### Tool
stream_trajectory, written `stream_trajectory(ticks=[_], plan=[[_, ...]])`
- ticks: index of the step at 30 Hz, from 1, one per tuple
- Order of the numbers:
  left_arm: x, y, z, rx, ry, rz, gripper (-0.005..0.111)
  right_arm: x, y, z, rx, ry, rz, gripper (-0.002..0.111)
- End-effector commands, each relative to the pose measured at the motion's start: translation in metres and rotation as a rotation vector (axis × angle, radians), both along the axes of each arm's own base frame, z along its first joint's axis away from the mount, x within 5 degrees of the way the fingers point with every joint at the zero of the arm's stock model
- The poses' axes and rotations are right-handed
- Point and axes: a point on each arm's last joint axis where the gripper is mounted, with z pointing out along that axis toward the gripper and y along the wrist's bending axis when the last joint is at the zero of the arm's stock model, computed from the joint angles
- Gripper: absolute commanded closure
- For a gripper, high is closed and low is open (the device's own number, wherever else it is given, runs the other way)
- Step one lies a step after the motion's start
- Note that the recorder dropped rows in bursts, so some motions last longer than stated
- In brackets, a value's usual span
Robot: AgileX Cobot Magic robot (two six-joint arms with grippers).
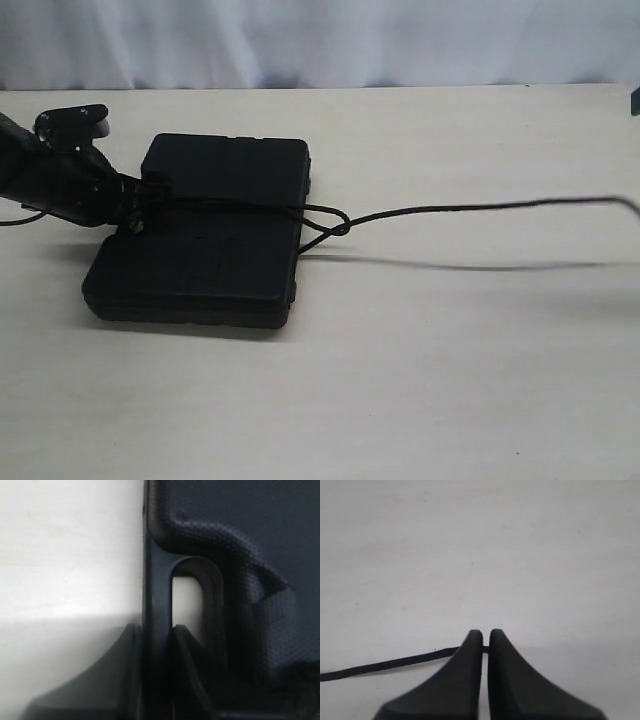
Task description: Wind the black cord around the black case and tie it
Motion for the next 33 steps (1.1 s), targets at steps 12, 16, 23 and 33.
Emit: stream_trajectory(ticks=[12, 16, 23, 33], plan=[[0.002, 0.008, -0.005, 0.030, -0.013, 0.035, 0.107, 0.013, 0.090, -0.040, 0.168, -0.019, 0.847, 0.100], [0.002, 0.008, -0.005, 0.030, -0.013, 0.035, 0.107, -0.004, 0.152, -0.047, -0.052, -0.044, 1.248, 0.067], [0.001, 0.007, -0.005, 0.026, -0.001, 0.017, 0.107, 0.005, 0.190, -0.088, -0.208, -0.056, 1.343, 0.054], [0.000, 0.007, -0.005, 0.035, -0.002, 0.004, 0.107, 0.019, 0.192, -0.132, -0.210, 0.004, 1.277, 0.070]])
